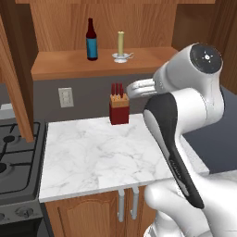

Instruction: Get the candle and the beer from the cabinet and move them to the dining counter.

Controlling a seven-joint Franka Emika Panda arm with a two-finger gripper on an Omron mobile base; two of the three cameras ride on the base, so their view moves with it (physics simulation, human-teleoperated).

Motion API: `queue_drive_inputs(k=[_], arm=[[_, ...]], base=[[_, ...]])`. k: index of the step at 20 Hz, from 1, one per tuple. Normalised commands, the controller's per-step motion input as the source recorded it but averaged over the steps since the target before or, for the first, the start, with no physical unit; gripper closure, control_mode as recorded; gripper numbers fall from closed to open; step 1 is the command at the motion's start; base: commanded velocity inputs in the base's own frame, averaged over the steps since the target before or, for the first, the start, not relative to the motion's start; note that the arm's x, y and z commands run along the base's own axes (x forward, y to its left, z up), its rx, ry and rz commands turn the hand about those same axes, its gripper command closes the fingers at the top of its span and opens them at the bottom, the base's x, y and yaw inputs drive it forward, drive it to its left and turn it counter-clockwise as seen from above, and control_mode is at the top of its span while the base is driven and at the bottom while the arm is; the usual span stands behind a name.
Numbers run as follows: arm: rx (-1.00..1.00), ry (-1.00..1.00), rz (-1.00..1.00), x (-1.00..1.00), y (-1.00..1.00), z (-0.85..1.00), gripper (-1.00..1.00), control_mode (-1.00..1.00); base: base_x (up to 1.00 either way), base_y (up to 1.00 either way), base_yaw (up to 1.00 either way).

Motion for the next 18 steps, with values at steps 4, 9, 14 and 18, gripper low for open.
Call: queue_drive_inputs(k=[4, 9, 14, 18], arm=[[-0.04, -0.29, -0.09, 0.26, -0.45, 0.42, -1.00, -1.00], [0.00, -0.26, -0.04, 0.45, -0.28, 0.41, -1.00, -1.00], [0.01, -0.14, 0.00, 0.52, -0.08, 0.19, -1.00, -1.00], [0.08, 0.00, 0.00, 0.45, 0.00, 0.00, -1.00, -1.00]], base=[[0.00, 0.00, 0.00], [0.00, 0.00, 0.00], [0.00, 0.00, 0.00], [0.00, 0.00, 0.00]])
